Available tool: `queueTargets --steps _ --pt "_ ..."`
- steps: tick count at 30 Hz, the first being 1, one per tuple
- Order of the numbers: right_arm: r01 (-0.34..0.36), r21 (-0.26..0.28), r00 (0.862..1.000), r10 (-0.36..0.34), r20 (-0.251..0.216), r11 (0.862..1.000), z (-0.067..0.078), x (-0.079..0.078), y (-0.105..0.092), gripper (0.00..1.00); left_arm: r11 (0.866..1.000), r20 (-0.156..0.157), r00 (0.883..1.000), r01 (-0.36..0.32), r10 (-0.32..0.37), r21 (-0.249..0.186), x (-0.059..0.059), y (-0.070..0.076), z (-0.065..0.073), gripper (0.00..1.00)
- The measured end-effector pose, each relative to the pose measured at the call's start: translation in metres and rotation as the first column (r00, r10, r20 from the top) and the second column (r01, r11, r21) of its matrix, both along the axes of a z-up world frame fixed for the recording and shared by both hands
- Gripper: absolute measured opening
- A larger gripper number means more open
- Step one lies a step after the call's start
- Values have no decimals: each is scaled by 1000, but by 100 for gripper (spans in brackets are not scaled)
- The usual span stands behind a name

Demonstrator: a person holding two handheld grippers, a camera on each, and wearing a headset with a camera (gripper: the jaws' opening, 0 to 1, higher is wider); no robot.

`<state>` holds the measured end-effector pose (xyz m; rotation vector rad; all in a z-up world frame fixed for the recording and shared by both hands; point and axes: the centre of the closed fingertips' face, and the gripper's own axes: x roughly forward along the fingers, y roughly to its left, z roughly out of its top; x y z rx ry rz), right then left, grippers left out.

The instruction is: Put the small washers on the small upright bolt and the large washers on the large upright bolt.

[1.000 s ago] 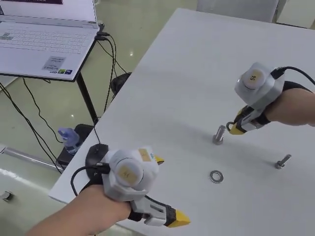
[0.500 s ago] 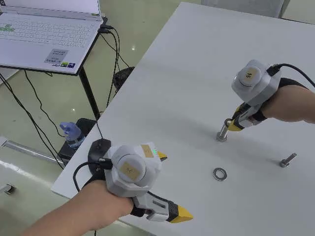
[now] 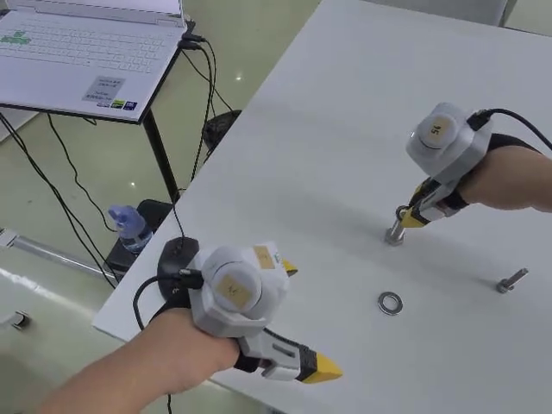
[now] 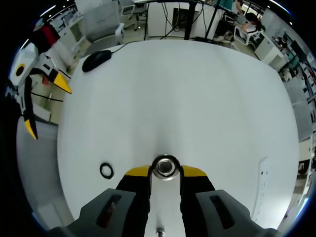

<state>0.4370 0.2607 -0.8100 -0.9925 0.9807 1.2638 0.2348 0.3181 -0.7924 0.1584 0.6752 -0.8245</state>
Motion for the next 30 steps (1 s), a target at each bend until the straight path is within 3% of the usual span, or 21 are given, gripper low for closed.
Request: queueTargets --steps 30 --pt "-32 -86 999 31 -22 996 -37 -3 4 22 1000 -4 1000 -7 7 0 -4 3 -1 84"
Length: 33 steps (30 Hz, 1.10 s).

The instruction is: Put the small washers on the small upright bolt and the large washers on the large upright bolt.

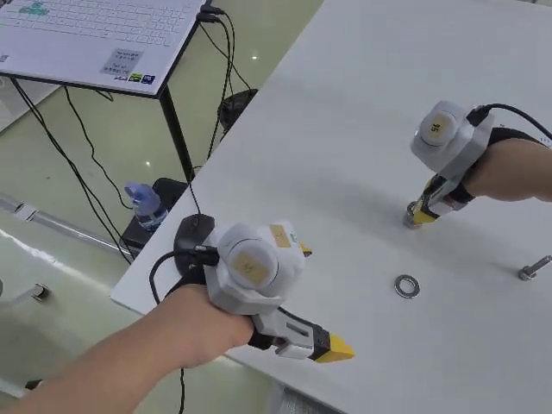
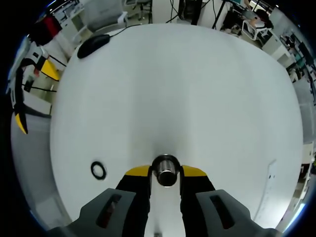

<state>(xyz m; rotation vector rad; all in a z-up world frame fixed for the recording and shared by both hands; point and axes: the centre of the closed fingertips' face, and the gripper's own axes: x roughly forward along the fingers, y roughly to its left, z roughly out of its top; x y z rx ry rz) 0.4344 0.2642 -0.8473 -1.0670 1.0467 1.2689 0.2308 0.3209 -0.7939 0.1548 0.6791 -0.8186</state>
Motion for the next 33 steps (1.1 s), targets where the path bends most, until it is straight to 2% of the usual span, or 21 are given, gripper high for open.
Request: queueTargets --steps 7,17,27,33 --pt "8 -9 1000 -8 -11 1000 -6 -2 -2 22 1000 -2 1000 2 -2 1 -1 -1 -1 84" --pt "-6 -21 1000 6 -3 1000 -12 -2 -4 22 1000 -7 1000 12 -12 12 -3 -2 -3 83" --pt "7 -27 1000 -8 -10 1000 -12 -4 -6 23 1000 -6 1000 9 -9 12 -2 -1 -2 83" --pt "-21 -42 1000 21 2 999 -14 -5 -8 24 1000 -4 1000 12 -12 12 -2 -2 -1 82"
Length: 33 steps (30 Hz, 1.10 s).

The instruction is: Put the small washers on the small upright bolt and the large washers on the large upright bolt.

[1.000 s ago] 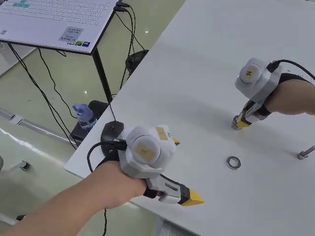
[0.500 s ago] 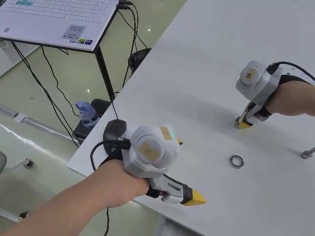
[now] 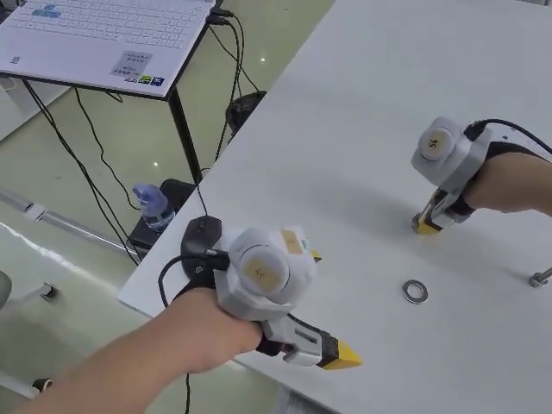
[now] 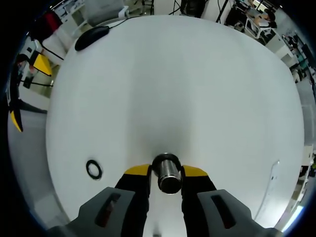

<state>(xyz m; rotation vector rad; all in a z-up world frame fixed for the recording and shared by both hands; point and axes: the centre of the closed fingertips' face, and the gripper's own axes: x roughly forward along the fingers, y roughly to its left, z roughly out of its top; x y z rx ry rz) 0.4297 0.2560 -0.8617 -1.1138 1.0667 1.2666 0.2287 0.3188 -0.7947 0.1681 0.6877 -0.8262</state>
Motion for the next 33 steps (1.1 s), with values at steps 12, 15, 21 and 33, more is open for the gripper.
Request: queueTargets --steps 12,15,21,33 --pt "-1 28 1000 1 7 1000 13 4 -4 29 1000 7 1000 -1 1 0 -2 0 4 82" --pt "-4 44 1000 4 11 999 19 5 -5 30 1000 16 1000 -2 2 -7 -3 -2 7 83" --pt "-5 72 1000 4 16 997 33 3 -5 30 1000 16 1000 -3 3 -14 -5 -4 8 83" --pt "-39 75 999 35 41 996 50 -6 -16 29 1000 31 999 -9 9 1 -5 0 20 84"
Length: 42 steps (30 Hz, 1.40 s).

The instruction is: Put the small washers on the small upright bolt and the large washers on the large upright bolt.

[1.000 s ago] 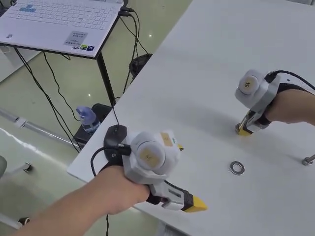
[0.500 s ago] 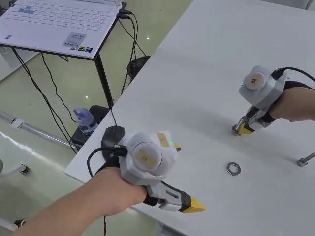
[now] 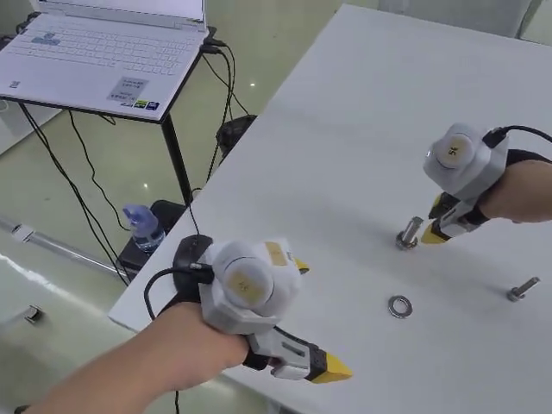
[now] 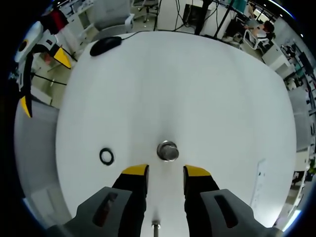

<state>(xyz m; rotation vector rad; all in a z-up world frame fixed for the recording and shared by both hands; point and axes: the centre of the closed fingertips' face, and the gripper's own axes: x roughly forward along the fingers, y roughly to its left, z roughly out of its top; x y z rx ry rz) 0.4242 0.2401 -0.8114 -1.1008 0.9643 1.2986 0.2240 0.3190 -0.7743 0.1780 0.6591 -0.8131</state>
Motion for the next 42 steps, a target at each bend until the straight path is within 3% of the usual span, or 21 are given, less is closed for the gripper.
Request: queueTargets --steps 13,23,35,42 --pt "18 22 1000 -18 -20 1000 11 -22 -13 30 1000 5 1000 0 0 24 -2 3 3 83" --pt "47 43 997 -44 -64 998 4 -51 -19 30 1000 12 1000 1 -1 19 0 2 3 83" --pt "26 59 998 -22 -64 998 4 -75 -11 31 1000 13 1000 13 -13 17 0 0 2 84" --pt "28 71 996 -22 -88 997 -5 -92 -8 32 1000 15 1000 13 -13 13 -1 -1 3 85"
